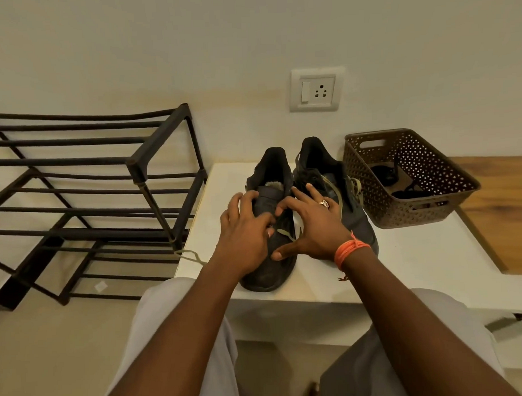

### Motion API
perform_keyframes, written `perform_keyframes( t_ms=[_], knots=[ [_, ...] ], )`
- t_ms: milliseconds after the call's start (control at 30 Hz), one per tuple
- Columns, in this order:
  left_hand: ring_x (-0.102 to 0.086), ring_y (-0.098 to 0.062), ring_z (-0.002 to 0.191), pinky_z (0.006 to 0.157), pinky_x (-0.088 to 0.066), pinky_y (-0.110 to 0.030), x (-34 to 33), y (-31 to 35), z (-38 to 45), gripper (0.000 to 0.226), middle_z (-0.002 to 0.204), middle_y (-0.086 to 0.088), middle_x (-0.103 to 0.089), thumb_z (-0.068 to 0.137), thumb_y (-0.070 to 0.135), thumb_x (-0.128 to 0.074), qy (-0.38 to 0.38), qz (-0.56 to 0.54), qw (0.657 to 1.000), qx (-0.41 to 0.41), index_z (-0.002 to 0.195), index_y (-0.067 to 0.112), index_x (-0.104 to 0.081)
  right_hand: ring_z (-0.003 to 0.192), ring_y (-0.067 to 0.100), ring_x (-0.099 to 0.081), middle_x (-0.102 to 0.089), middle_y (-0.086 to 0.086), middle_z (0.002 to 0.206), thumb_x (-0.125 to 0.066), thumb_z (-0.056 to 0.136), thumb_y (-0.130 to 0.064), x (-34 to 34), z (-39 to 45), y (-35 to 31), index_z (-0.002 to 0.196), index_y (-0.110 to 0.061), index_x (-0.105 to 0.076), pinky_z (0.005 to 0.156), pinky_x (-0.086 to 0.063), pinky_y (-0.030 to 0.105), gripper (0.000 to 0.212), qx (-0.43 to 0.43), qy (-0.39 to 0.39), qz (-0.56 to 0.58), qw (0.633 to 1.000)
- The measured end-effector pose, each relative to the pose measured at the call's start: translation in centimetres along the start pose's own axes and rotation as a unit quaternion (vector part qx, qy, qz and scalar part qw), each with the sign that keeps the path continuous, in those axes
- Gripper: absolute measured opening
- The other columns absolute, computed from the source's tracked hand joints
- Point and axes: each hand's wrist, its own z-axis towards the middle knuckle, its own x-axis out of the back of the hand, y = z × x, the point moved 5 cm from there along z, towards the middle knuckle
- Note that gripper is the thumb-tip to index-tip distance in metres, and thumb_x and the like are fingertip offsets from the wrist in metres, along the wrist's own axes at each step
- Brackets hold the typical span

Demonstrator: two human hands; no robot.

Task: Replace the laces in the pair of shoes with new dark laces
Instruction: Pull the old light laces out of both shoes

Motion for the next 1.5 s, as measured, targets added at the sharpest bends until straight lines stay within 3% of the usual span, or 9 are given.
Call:
perform_keyframes(
  t_ms=[333, 533, 700, 900, 1033, 1167, 1300, 1400, 1500],
  knots=[
    [-0.035, -0.028, 0.127, 0.102, -0.041, -0.038, 4.1, -3.0, -1.1, 0.022, 0.137, -0.014, -0.035, 0.091, 0.012, -0.062, 0.287, -0.148, 0.916, 0.238, 0.113, 0.012, -0.058, 0.149, 0.027, 0.006, -0.018, -0.002, 0.161, -0.086, 0.052, -0.058, 0.4, 0.0, 0.8, 0.111, -0.041, -0.052, 0.115, 0.008, 0.055, 0.07, -0.002, -0.004, 0.028, 1.0],
    [0.004, -0.027, 0.145, 0.115, -0.007, -0.048, 0.8, 0.6, 0.1, 0.027, 0.158, -0.001, -0.008, 0.097, 0.033, -0.05, 0.057, -0.033, 0.998, 0.006, 0.123, 0.034, -0.052, 0.149, 0.027, 0.005, -0.017, -0.001, 0.161, -0.088, 0.051, -0.054, 0.4, 0.0, 0.6, 0.111, -0.038, -0.052, 0.115, 0.005, 0.055, 0.071, 0.003, -0.001, 0.027, 1.0],
    [-0.008, -0.027, 0.141, 0.11, -0.014, -0.046, 1.3, 0.0, 0.5, 0.019, 0.148, -0.004, -0.023, 0.095, 0.033, -0.053, 0.073, 0.037, 0.995, 0.06, 0.112, 0.027, -0.056, 0.149, 0.027, 0.005, -0.018, -0.001, 0.161, -0.088, 0.051, -0.055, 0.4, 0.0, 0.6, 0.11, -0.04, -0.052, 0.115, 0.006, 0.055, 0.07, 0.003, -0.001, 0.027, 1.0],
    [-0.028, -0.028, 0.135, 0.108, -0.029, -0.041, 6.3, -5.8, -2.2, 0.026, 0.144, -0.012, -0.03, 0.093, 0.013, -0.056, 0.39, -0.176, 0.843, 0.326, 0.118, 0.012, -0.052, 0.149, 0.026, 0.004, -0.019, -0.002, 0.161, -0.088, 0.051, -0.056, 0.3, 0.0, 1.0, 0.109, -0.042, -0.052, 0.115, 0.008, 0.054, 0.07, 0.0, 0.002, 0.032, 0.999],
    [-0.007, -0.025, 0.144, 0.116, -0.014, -0.051, 3.4, -2.3, -0.2, 0.027, 0.155, 0.001, -0.018, 0.095, 0.027, -0.054, 0.16, -0.095, 0.98, 0.072, 0.121, 0.033, -0.058, 0.149, 0.026, 0.003, -0.019, -0.002, 0.161, -0.088, 0.05, -0.056, 0.4, 0.1, 0.9, 0.109, -0.042, -0.052, 0.115, 0.006, 0.054, 0.07, 0.004, 0.005, 0.032, 0.999],
    [0.003, -0.025, 0.144, 0.113, -0.002, -0.048, 0.2, 0.3, 0.4, 0.018, 0.155, 0.001, -0.012, 0.096, 0.042, -0.049, -0.012, 0.016, 0.999, -0.029, 0.111, 0.037, -0.058, 0.149, 0.025, 0.003, -0.018, -0.001, 0.161, -0.088, 0.051, -0.054, 0.5, -0.1, 0.7, 0.109, -0.043, -0.052, 0.115, 0.005, 0.053, 0.069, 0.006, 0.004, 0.027, 1.0],
    [-0.02, -0.027, 0.137, 0.11, -0.016, -0.046, 3.5, -1.7, 0.2, 0.019, 0.144, -0.009, -0.029, 0.096, 0.025, -0.053, 0.163, -0.05, 0.977, 0.126, 0.113, 0.023, -0.059, 0.149, 0.025, 0.004, -0.019, -0.002, 0.161, -0.087, 0.051, -0.056, 0.5, 0.0, 0.9, 0.11, -0.043, -0.052, 0.115, 0.006, 0.051, 0.07, 0.002, 0.003, 0.024, 1.0],
    [-0.035, -0.028, 0.128, 0.106, -0.036, -0.048, 6.8, -5.4, -2.1, 0.02, 0.137, -0.014, -0.035, 0.094, 0.015, -0.055, 0.418, -0.192, 0.844, 0.276, 0.113, 0.013, -0.055, 0.149, 0.025, 0.004, -0.019, -0.002, 0.161, -0.087, 0.051, -0.058, 0.4, 0.1, 1.1, 0.11, -0.043, -0.052, 0.115, 0.008, 0.051, 0.071, -0.001, 0.003, 0.029, 1.0],
    [-0.032, -0.026, 0.132, 0.108, -0.034, -0.048, 6.4, -5.0, -1.5, 0.024, 0.14, -0.008, -0.035, 0.093, 0.013, -0.057, 0.369, -0.134, 0.898, 0.2, 0.116, 0.022, -0.056, 0.149, 0.024, 0.004, -0.018, -0.003, 0.161, -0.087, 0.05, -0.058, 0.3, 0.2, 1.0, 0.111, -0.043, -0.052, 0.115, 0.008, 0.051, 0.072, 0.002, 0.002, 0.026, 1.0]
  ],
)
